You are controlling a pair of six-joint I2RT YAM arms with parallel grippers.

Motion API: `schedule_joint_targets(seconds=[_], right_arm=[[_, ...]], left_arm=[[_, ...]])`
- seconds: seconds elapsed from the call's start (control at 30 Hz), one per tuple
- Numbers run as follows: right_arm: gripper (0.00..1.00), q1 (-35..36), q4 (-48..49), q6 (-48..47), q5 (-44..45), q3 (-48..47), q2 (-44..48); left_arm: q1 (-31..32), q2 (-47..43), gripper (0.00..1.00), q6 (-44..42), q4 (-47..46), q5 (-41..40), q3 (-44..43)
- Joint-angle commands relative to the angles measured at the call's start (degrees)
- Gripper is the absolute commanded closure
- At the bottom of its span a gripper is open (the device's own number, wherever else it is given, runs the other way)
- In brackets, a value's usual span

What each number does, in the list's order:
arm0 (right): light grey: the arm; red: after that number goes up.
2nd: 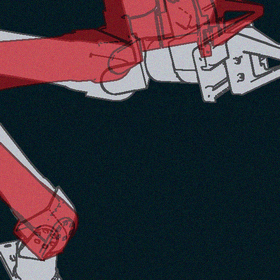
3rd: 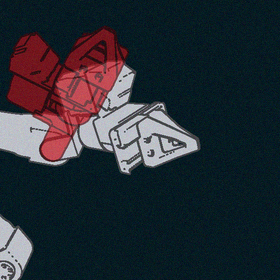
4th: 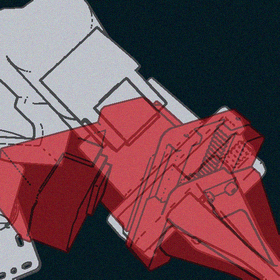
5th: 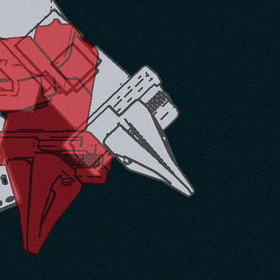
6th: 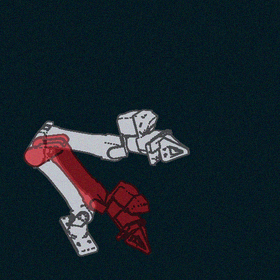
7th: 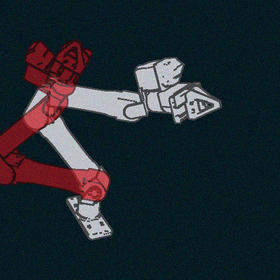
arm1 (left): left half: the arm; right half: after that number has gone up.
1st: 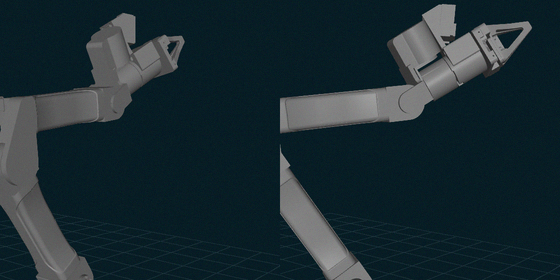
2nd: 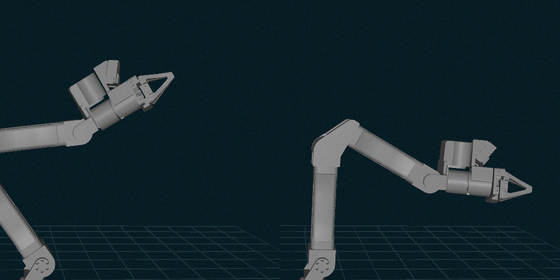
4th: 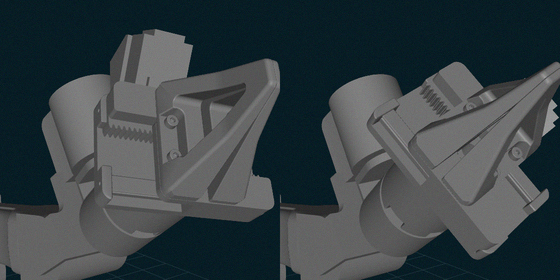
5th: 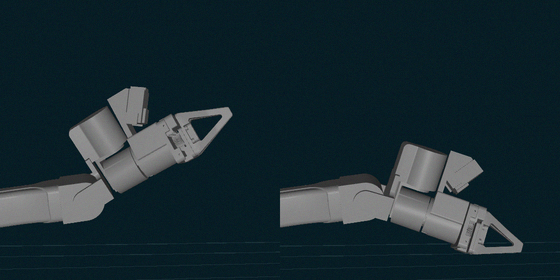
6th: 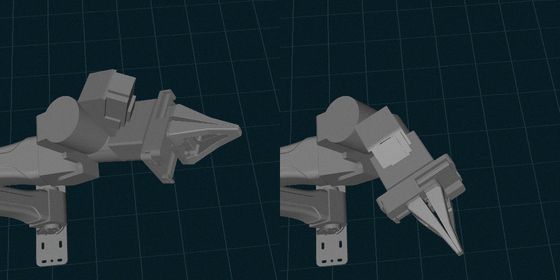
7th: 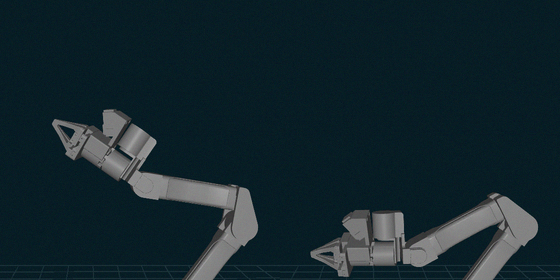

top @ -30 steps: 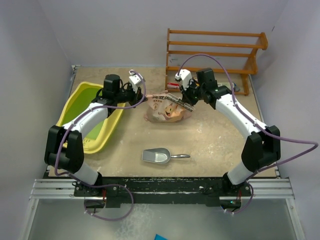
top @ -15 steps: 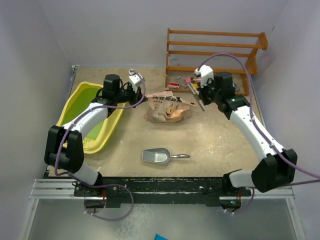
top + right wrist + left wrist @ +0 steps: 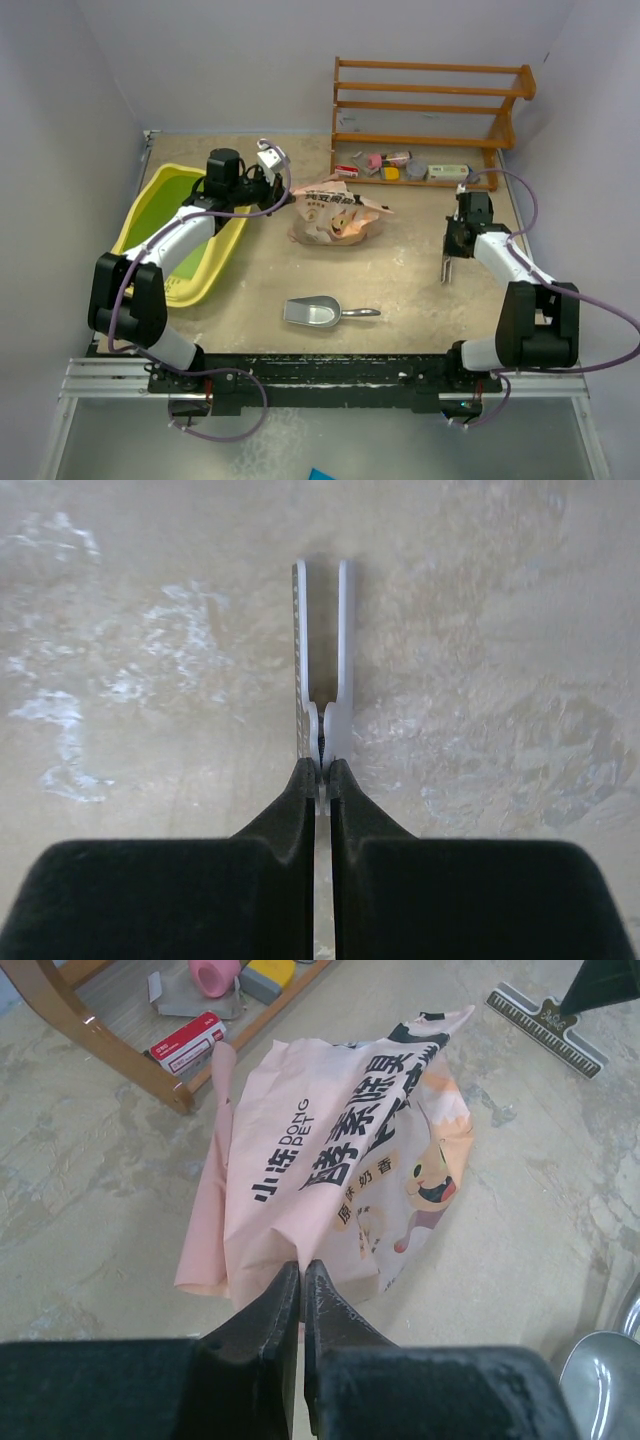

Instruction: Fill the litter box with clean litter

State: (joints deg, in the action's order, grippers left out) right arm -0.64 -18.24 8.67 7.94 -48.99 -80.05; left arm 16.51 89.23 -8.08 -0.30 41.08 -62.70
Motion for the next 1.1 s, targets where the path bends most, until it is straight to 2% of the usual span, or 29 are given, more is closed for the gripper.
schedule_joint_targets(seconds=[0.0, 0.1, 0.2, 0.3, 0.37, 0.43, 0.53, 0.57, 0.63, 0.7, 0.73, 0.77, 0.83, 0.9, 0.97, 1.07], right_arm=[[1.0, -2.01, 6.81, 5.48, -1.14, 2.21, 1.77], [1.0, -2.33, 5.53, 4.91, -2.0, 1.07, -0.36], [0.99, -2.34, 4.56, 5.19, -1.97, 0.43, -1.17], [0.82, -2.34, 4.56, 5.93, -1.87, 0.9, 0.55], [0.62, -2.34, 4.21, 6.03, -2.59, 1.0, 2.22], [0.54, -2.34, 3.91, 6.19, -3.59, 1.0, 4.13], [0.49, -2.34, 2.94, 6.22, -5.17, 0.64, 7.68], [0.49, -2.34, 2.26, 6.13, -5.86, 0.34, 8.86], [0.48, -2.32, 0.28, 5.55, -5.99, -0.32, 11.67], [0.48, -2.34, -0.51, 4.52, -6.12, -0.25, 15.08], [0.48, -2.34, -0.61, 4.48, -6.95, -0.23, 16.62], [0.48, -2.3, -0.9, 4.48, -7.64, -0.27, 18.03], [0.46, -2.34, -1.5, 4.45, -9.23, -0.4, 20.77], [0.43, -2.27, -2.29, 3.71, -10.04, -0.68, 22.34], [0.42, -2.26, -3.5, 2.6, -10.42, -1.19, 23.25], [0.42, -2.26, -4.58, 2.3, -11.67, -1.61, 24.38]], left_arm=[[1.07, -2.44, 0.91, 1.26, -2.21, 2.84, -1.14], [1.1, -2.4, 0.81, 1.68, -2.41, 2.77, -1.21], [1.07, -2.67, 0.62, 3.05, -2.82, 3.31, -1.4], [0.99, -3.78, 0.44, 4.9, -3.74, 3.51, -1.21], [0.71, -4.2, 0.37, 10.12, -3.68, 2.47, -1.98], [-1.13, -3.27, 0.37, 16.65, -2.0, 3.24, -4.83], [-5.19, 0.23, 0.52, 30.51, 2.86, 5.72, -10.64], [-7.03, 2.1, 0.56, 35.76, 4.37, 8.89, -12.42], [-10.25, 5.75, 0.61, 46.14, 1.2, 17.39, -13.33], [-11.44, 8.81, 0.61, 55.73, -7.97, 21.35, -11.45], [-11.37, 10.33, 0.62, 56.87, -6.51, 21.48, -11.85], [-11.1, 12.19, 0.63, 54.51, 0.16, 20.88, -14.52], [-9.4, 16.42, 0.62, 43.44, 19.27, 17.02, -23.27], [-7.59, 19.79, 0.6, 36.26, 31.67, 12.03, -31.46], [-7.04, 20.8, 0.59, 35.9, 32.45, 12.11, -33.98], [-7.02, 20.25, 0.59, 38.04, 28.46, 12.48, -33.35]])
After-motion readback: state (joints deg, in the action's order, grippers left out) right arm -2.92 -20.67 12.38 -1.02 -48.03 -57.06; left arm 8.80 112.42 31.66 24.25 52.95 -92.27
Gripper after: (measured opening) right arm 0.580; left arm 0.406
